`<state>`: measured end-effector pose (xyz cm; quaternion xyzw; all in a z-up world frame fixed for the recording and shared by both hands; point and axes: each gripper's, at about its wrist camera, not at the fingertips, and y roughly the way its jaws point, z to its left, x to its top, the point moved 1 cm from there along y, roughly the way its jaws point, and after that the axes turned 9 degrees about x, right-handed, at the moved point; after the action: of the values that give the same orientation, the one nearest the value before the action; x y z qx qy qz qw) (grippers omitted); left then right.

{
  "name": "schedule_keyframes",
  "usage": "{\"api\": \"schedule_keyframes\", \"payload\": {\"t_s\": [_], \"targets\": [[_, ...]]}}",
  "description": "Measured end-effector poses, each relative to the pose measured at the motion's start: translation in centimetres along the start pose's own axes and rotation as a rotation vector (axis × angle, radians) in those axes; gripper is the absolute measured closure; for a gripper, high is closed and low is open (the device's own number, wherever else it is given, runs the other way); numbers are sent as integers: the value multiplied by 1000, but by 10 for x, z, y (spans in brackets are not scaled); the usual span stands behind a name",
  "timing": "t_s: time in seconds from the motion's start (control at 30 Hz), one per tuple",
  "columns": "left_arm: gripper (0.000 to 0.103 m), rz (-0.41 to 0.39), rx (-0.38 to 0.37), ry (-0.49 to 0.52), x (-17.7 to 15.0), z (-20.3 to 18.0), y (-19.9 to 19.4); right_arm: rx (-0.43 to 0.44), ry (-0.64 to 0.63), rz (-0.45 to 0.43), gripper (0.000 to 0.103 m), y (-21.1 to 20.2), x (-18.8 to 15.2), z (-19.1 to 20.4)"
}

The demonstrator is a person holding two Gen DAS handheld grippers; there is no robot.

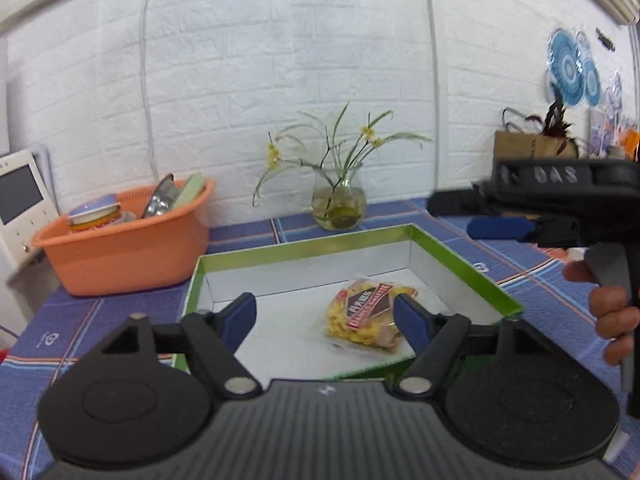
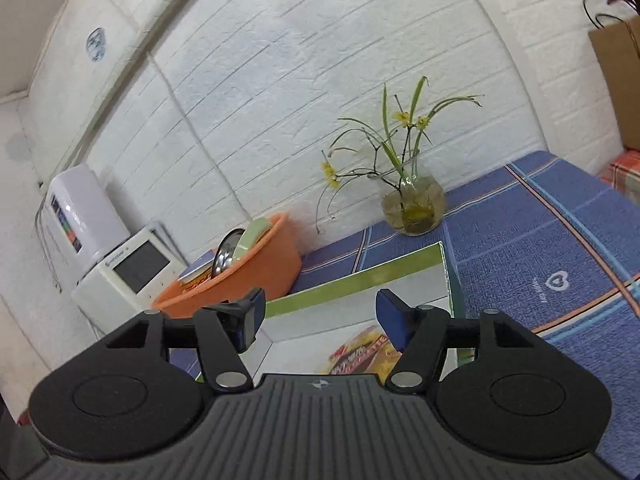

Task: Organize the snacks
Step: 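Carry the pasta bag into the green box and open both grippers, then grasp the yellow chip bag with the right gripper and lift it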

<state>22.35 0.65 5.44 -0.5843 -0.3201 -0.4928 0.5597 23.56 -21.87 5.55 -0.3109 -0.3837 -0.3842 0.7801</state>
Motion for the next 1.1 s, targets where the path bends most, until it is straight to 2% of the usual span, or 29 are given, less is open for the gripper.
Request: {"api": "schedule_keyframes", "payload": {"t_s": [0.1,0.17,0.27,0.33,0.47,0.57,0.63,0.77,0.83,0.87,0.93,0.97,1.0,1.03,1.1], "targets": [[17,-26,-26,-47,-16,3,-45,52,-29,90,0,-37,-18,9],[1,-1,-68,-72,-33,0,-71,72,6,138,0,-60,-34,18],[1,42,-129,-76,-56,-10,-104,79,109,167,0,-98,-64,23],[0,95,-175,-97,-69,-18,-114,54,182,174,0,-116,-83,22],[1,272,-233,-175,-91,-21,-101,-12,328,251,0,-124,-113,18],[8,377,-252,-269,-105,-17,-85,-36,358,309,0,-115,-126,15],[15,409,-235,-301,-111,-16,-78,-44,373,291,0,-109,-128,13],[18,390,-218,-274,-111,-22,-78,-28,402,280,0,-97,-127,9],[22,390,-254,-260,-111,-28,-79,-9,430,260,0,-94,-128,6],[28,390,-277,-251,-110,-31,-80,5,443,255,0,-92,-129,5],[33,383,-315,-220,-110,-39,-80,27,424,277,0,-89,-130,8],[42,377,-334,-210,-111,-42,-80,36,398,299,0,-86,-130,12],[44,373,-342,-209,-111,-43,-80,25,348,319,5,-85,-132,20],[46,372,-342,-212,-112,-43,-80,-14,273,325,24,-85,-133,29],[47,376,-348,-236,-113,-40,-81,-50,135,322,33,-87,-136,47]]}}
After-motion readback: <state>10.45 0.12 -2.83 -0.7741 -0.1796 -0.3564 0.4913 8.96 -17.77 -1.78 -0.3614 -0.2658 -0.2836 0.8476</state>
